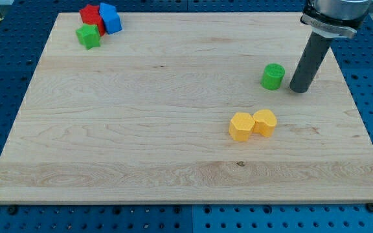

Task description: Push the green circle to the bottom right of the cube

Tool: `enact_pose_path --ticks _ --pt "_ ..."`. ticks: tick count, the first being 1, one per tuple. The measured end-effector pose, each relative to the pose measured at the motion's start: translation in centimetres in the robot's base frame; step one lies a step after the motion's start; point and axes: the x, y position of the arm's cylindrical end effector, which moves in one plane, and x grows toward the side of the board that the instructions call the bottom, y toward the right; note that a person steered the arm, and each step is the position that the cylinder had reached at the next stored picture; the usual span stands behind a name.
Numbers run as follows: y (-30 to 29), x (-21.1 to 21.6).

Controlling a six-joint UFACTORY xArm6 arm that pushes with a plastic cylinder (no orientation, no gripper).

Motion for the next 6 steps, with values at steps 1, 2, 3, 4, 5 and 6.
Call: enact_pose_path --ticks 1,2,3,4,5,6 --pt "-0.1 -1.6" --pt "-1.0 -2.2" --pt "-2.3 -1.7" --pt "-3.9 -1.5" --pt "-6.2 -1.0" --pt "-8.9 0.1"
